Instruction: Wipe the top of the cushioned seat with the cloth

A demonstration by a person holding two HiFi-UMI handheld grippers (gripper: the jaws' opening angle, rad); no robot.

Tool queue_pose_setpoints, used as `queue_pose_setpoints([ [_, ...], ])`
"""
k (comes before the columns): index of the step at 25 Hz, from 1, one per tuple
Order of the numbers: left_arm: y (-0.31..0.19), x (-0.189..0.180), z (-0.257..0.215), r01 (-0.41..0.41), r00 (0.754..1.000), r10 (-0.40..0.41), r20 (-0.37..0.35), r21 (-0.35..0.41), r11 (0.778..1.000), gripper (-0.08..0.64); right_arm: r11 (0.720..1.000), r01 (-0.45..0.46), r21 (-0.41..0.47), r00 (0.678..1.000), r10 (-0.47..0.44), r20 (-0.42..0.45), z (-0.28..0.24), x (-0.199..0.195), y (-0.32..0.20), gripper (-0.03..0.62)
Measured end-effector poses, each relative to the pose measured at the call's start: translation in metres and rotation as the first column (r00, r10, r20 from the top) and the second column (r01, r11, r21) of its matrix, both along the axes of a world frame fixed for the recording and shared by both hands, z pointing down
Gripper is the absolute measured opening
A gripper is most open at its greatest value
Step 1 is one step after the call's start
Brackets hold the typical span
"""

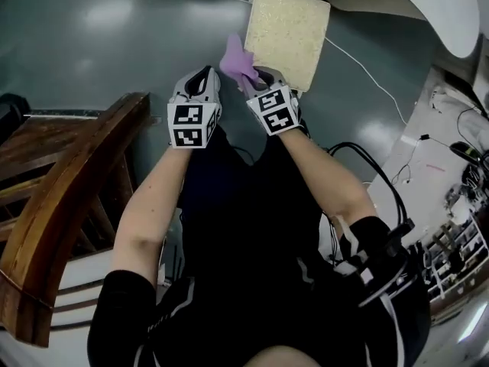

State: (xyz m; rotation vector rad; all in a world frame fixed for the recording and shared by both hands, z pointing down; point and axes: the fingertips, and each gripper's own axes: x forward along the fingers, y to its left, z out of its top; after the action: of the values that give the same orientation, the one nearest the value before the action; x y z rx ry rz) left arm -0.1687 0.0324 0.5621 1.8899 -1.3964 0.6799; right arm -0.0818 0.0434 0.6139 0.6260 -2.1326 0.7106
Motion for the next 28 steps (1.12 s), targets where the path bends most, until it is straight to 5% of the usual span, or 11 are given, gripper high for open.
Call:
queue_pose_setpoints([
  [6, 0.001, -0.009, 0.059, 0.044, 0.999, -0.044, 0.007, -0.08, 0.996, 0.003, 0.998, -0.047, -0.051, 0.998, 0.044, -0.051, 0.068, -0.002, -0.004, 0.091],
  [12, 0.015, -0.007, 0.089, 0.002, 0.999, 0.003, 0.04, -0.134, 0.991, 0.003, 0.99, -0.062, -0.125, 0.995, 0.052, -0.085, 0.11, -0.005, 0.02, 0.091],
  [28, 0.007, 0.067, 0.111, -0.122, 0.991, 0.129, 0.027, -0.198, 0.973, 0.003, 0.981, -0.085, -0.172, 0.996, 0.079, -0.043, 0.125, 0.05, 0.008, 0.094],
])
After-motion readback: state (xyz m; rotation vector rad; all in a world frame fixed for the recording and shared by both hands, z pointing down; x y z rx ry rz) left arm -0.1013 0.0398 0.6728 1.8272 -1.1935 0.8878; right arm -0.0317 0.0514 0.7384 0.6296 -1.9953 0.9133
